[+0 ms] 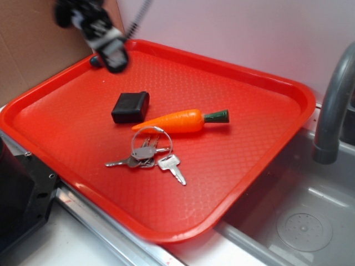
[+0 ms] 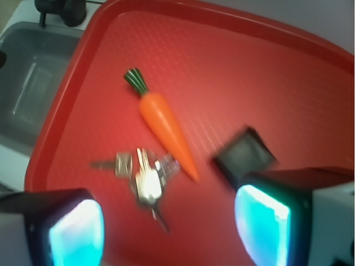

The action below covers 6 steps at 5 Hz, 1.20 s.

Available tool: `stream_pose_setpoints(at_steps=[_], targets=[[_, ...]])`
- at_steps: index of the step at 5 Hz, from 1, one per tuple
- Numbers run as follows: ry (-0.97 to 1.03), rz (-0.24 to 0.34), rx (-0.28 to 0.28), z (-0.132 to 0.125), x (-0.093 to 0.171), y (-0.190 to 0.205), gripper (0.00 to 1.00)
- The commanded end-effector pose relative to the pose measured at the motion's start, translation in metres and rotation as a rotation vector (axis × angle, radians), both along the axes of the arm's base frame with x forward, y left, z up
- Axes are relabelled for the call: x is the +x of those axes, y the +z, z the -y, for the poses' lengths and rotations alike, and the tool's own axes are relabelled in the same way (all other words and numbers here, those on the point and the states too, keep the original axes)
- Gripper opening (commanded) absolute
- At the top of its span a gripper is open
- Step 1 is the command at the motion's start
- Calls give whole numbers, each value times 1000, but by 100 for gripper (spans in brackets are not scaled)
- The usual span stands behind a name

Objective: Grab the carrot.

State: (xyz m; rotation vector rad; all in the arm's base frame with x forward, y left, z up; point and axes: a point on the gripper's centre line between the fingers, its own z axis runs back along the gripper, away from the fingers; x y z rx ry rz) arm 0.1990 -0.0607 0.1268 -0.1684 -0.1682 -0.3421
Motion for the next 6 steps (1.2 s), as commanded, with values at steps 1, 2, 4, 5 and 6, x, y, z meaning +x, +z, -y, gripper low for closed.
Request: stream_pose_setpoints(at_steps=[1, 2, 4, 5, 6], targets=[[-43, 27, 128, 29, 46, -55, 100], [-109, 40, 153, 37, 53, -89, 100], [-108, -14, 162, 32, 37, -117, 0], [-74, 3, 125, 22, 34, -97, 0], [-22, 19, 79, 6, 32, -66, 0]])
